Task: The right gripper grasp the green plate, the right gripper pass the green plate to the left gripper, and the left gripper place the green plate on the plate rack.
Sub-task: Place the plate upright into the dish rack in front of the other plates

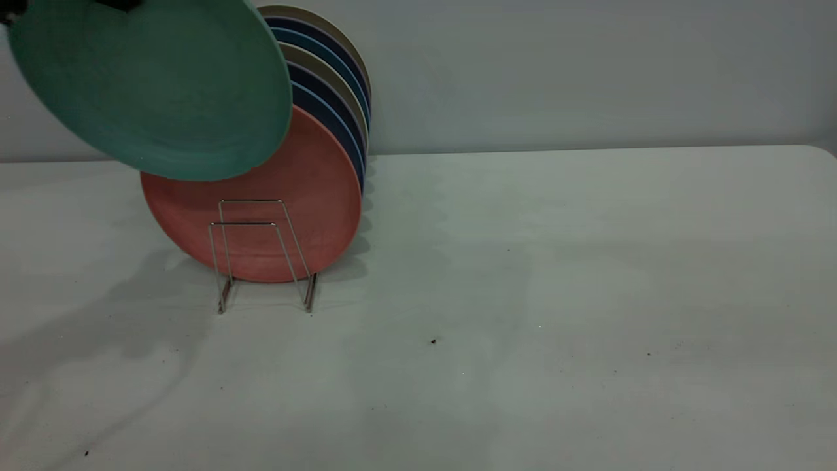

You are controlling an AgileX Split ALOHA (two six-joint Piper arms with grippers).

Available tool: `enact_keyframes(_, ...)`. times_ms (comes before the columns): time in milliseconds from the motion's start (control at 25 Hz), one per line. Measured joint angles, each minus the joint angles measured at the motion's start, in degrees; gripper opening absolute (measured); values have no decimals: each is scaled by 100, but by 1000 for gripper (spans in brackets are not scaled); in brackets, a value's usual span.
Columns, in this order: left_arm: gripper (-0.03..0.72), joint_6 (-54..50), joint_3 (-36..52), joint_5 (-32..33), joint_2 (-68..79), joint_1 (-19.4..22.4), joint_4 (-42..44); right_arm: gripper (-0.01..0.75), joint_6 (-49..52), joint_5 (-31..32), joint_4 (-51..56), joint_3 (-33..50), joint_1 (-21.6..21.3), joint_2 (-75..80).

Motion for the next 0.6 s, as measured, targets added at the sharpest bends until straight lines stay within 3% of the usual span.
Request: enact_keyframes(600, 126, 58, 0, -175, 491, -214, -31, 446, 733, -34, -672, 876, 0, -2082)
